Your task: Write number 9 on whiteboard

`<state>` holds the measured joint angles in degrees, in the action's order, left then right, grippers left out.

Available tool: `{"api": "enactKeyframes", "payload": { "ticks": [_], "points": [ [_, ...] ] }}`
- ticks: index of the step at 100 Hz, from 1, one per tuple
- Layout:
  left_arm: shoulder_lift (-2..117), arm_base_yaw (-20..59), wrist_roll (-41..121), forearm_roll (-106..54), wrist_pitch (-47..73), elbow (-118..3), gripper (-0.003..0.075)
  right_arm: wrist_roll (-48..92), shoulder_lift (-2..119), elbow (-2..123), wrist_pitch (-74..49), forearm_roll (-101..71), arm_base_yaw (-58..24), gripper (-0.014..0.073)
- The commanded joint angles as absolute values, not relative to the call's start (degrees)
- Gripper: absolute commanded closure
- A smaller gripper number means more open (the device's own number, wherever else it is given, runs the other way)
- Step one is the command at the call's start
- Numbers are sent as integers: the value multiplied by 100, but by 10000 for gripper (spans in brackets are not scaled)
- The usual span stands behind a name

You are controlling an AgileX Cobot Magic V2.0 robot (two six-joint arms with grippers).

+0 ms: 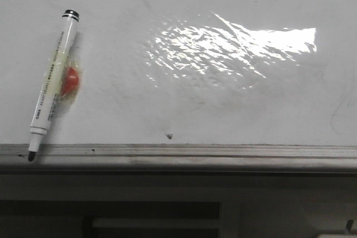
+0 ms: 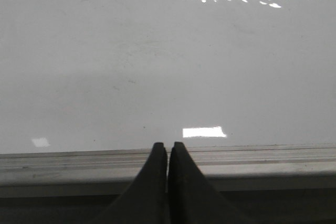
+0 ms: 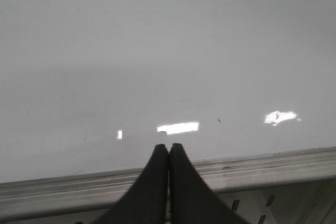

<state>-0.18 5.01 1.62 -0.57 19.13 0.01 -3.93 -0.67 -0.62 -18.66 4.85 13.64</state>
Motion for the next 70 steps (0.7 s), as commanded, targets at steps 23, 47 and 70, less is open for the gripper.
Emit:
{"api": "enactKeyframes", "payload": {
  "ticks": [23,47,70],
  "points": [
    [-182,499,125,-59,1634,118,741,-350,-163,-232,-1786,495,1383,654],
    [-182,499,125,48,1634,118,741,-350,-163,-232,-1786,495,1383,654],
    [-182,499,125,157,1606,108,741,-350,-163,-232,-1775,495,1383,654]
  ]
}}
